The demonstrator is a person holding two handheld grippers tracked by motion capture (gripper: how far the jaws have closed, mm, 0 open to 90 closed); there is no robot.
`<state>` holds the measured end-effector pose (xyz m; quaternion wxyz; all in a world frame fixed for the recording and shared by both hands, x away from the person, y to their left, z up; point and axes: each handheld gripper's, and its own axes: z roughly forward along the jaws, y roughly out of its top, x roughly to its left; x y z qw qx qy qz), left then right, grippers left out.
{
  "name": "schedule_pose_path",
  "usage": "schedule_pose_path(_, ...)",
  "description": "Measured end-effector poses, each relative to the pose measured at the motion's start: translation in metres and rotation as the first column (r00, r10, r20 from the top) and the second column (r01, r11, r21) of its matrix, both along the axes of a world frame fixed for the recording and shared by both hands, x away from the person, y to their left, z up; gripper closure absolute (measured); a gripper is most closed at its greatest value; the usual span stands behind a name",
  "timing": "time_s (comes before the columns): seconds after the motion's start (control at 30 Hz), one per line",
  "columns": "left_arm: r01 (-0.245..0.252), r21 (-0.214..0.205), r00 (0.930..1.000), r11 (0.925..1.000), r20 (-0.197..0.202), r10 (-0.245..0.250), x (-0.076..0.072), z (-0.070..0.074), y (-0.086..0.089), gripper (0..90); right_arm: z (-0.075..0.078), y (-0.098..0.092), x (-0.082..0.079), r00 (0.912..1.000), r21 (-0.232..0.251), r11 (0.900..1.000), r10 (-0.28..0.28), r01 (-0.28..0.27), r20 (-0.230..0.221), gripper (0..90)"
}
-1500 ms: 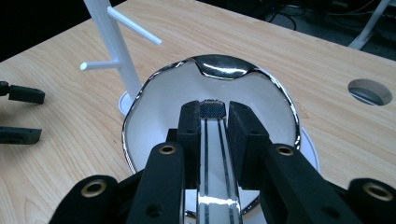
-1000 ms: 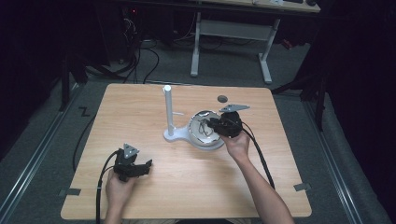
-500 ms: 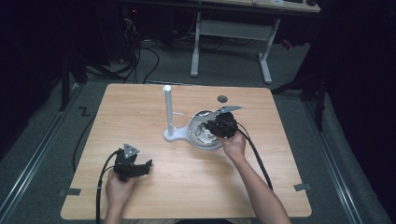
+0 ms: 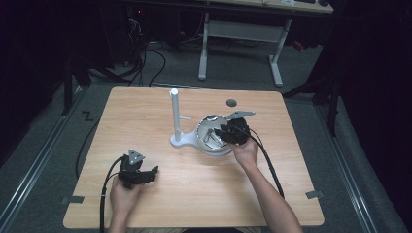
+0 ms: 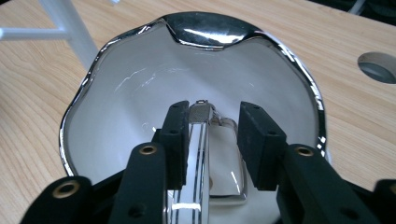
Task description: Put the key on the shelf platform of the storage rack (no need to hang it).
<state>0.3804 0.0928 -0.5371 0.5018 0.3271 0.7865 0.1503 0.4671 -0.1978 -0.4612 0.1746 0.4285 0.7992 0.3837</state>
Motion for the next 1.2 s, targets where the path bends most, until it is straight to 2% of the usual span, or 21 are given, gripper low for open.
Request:
schedule_pose_path(0.33,0.003,0.002,1.0,1.0,0.002,-0.003,0.0,0.0,0.0,20.3,0.015,-0.012,-0.01,0.9996,-0.003,1.0,-0.007,0.007,0.027,58.9)
schedule_pose_path(0.5,0.0,0.0,1.0,1.0,0.0,0.0,0.0,0.0,0.0,20.3,0.022,-0.021,-0.014,0.9982,0.043,0.9983,-0.041,0.039,0.044,56.5)
schedule_pose_path(0.6,-0.002,-0.003,1.0,1.0,-0.002,0.002,0.0,0.0,0.0,20.4,0.026,-0.022,-0.016,0.9971,0.035,0.9984,-0.046,0.044,0.061,56.2)
schedule_pose_path(0.8,-0.003,-0.004,1.0,1.0,-0.002,0.003,0.0,0.0,0.0,20.5,0.026,-0.029,-0.017,0.9972,0.033,0.9979,-0.057,0.056,0.049,55.1)
schedule_pose_path(0.97,-0.002,-0.003,1.0,1.0,-0.002,0.002,0.0,0.0,0.0,20.4,0.022,-0.04,-0.019,0.9946,0.068,0.994,-0.089,0.086,0.052,55.8)
schedule_pose_path(1.2,-0.002,-0.002,1.0,1.0,-0.001,0.002,0.0,0.0,0.0,20.4,0.022,-0.05,-0.022,0.9935,0.068,0.993,-0.1,0.096,0.054,54.4)
